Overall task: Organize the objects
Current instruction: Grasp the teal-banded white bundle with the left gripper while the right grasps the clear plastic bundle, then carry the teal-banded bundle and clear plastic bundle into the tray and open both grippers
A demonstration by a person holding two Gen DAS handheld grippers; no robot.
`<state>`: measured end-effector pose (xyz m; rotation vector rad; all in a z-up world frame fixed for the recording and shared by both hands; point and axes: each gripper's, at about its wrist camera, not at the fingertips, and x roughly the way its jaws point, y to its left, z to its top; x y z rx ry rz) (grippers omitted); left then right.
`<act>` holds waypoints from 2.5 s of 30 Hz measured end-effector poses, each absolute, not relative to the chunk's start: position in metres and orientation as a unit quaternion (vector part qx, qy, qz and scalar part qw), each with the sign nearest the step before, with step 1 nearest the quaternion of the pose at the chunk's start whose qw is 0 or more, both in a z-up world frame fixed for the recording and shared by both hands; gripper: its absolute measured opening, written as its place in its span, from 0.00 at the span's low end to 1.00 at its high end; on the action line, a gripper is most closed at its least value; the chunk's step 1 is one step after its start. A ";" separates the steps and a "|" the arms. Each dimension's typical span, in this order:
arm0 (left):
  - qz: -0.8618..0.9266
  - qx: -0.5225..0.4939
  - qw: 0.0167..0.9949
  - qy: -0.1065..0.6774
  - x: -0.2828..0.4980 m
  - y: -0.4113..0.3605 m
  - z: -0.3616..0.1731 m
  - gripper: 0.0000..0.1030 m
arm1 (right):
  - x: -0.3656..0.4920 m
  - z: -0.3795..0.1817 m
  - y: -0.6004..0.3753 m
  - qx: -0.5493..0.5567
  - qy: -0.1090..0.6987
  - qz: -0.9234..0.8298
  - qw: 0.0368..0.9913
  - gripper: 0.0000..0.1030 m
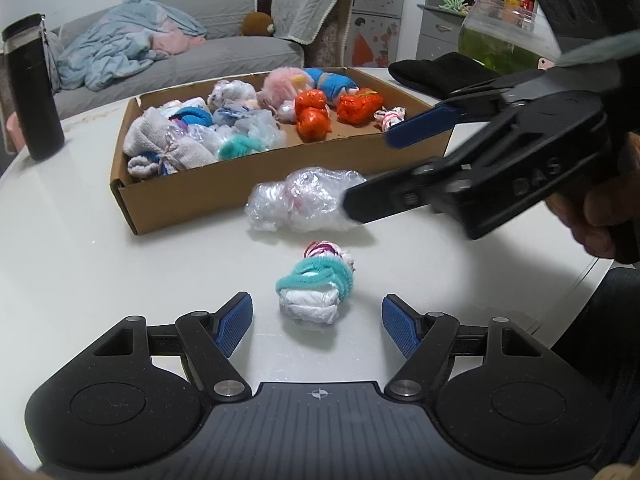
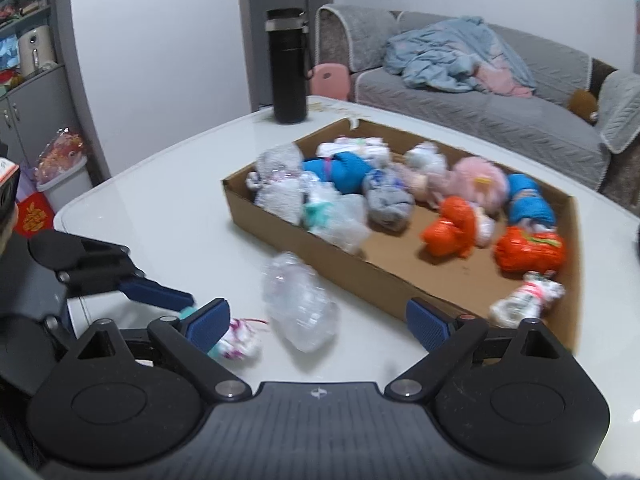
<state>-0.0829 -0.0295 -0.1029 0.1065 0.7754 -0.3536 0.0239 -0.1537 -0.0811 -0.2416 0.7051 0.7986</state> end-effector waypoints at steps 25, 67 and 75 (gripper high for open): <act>-0.188 0.073 0.911 0.360 -0.070 -0.040 -0.106 0.53 | 0.012 -0.100 -0.217 -0.095 0.370 0.334 0.862 0.34; -0.213 0.085 0.900 0.371 0.072 -0.078 -0.038 0.36 | 0.100 -0.041 -0.221 -0.124 0.339 0.335 0.870 0.34; -0.219 0.085 0.889 0.394 0.086 -0.081 -0.059 0.36 | 0.113 -0.051 -0.216 -0.134 0.357 0.334 0.862 0.34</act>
